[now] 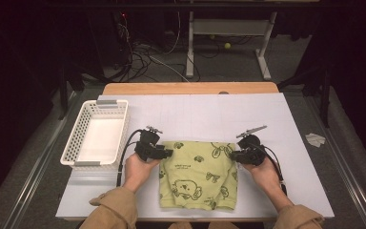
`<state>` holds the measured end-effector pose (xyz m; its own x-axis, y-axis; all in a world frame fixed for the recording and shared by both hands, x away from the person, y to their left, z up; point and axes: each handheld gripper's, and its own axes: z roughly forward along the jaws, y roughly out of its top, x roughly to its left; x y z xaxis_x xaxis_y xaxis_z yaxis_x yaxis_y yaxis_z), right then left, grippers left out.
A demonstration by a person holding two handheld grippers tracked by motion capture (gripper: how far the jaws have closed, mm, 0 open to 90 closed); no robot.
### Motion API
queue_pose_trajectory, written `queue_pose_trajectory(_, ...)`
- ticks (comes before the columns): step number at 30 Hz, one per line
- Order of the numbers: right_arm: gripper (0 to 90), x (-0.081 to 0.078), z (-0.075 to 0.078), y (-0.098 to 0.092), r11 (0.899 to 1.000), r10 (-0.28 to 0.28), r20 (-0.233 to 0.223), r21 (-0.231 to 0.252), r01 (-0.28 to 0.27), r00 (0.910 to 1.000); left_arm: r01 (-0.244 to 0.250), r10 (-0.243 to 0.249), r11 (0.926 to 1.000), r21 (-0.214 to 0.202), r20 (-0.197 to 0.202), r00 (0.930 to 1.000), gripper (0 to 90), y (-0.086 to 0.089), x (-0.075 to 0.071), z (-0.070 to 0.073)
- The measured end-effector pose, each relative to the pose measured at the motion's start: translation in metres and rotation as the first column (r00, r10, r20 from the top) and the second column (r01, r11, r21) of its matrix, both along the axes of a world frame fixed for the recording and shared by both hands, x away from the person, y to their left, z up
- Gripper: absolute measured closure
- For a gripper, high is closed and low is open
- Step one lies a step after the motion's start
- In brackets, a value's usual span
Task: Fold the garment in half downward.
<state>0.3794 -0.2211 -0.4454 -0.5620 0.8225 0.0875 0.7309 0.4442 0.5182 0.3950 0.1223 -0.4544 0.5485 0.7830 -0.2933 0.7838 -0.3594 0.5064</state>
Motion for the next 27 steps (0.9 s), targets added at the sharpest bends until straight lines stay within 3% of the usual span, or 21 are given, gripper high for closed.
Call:
queue_pose_trajectory(2,90.0,0.002,-0.001,0.001,1.0,0.006,0.001,-0.003,-0.006,1.0,-0.008,0.008,0.9998,-0.019,-0.017,0.9998,52.2,0.002,0.004,-0.001)
queue_pose_trajectory(8,90.0,0.003,0.001,0.003,0.999,0.023,0.005,-0.026,-0.022,0.9997,0.013,-0.016,0.999,-0.044,-0.068,0.9976,73.0,0.001,0.011,-0.004)
queue_pose_trajectory(12,90.0,0.004,0.003,0.003,0.999,0.025,0.023,-0.032,-0.024,0.9994,0.016,-0.018,0.999,-0.043,-0.033,0.9993,82.2,0.001,0.01,-0.004)
queue_pose_trajectory(15,90.0,0.006,0.008,0.001,0.999,0.021,0.046,-0.028,-0.02,0.9987,0.001,0.0,0.9985,-0.055,0.019,0.9998,82.9,0.003,0.008,0.003)
queue_pose_trajectory(22,90.0,0.013,0.006,-0.002,0.998,-0.001,0.034,-0.067,0.003,0.9994,0.003,-0.003,1.0,0.004,-0.008,1.0,82.0,0.004,0.013,0.007)
queue_pose_trajectory(24,90.0,0.015,0.004,-0.006,0.999,-0.027,0.024,-0.033,0.028,0.9993,-0.001,0.001,0.9998,-0.019,0.013,0.9999,76.3,0.003,0.012,0.008)
queue_pose_trajectory(27,77.2,0.015,0.008,-0.006,0.999,-0.037,0.042,0.006,0.037,0.9984,-0.014,0.016,0.9992,-0.037,0.046,0.9988,63.5,0.002,0.013,0.012)
